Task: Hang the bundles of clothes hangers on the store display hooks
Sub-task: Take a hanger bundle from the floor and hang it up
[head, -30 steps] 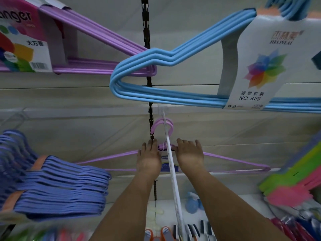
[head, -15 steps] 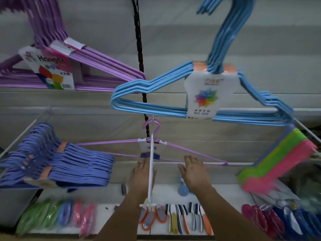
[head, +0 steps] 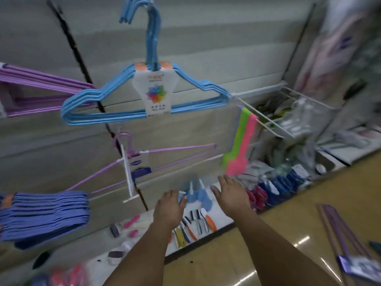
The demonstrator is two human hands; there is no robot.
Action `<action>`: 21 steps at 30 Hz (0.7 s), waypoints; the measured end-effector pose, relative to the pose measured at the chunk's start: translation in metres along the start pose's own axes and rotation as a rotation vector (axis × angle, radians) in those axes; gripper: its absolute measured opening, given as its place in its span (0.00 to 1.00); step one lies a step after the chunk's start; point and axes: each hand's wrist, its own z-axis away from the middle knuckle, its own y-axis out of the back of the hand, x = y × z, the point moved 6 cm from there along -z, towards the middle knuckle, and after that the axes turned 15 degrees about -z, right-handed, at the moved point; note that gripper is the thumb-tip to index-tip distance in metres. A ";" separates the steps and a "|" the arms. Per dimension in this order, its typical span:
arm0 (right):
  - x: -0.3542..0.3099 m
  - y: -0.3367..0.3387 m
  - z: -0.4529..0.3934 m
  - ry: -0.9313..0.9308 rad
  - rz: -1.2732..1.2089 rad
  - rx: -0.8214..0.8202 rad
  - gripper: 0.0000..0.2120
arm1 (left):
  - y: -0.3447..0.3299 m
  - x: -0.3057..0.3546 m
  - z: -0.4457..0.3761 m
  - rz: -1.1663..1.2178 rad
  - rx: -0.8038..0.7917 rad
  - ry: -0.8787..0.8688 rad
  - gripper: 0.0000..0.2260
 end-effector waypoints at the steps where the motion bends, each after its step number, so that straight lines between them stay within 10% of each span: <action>1: 0.010 0.003 0.011 -0.027 0.003 0.012 0.26 | 0.000 0.011 0.000 -0.017 0.000 -0.037 0.22; 21: 0.241 0.106 0.262 -0.688 -0.048 0.380 0.24 | -0.048 0.326 0.082 -0.168 -0.058 -0.765 0.23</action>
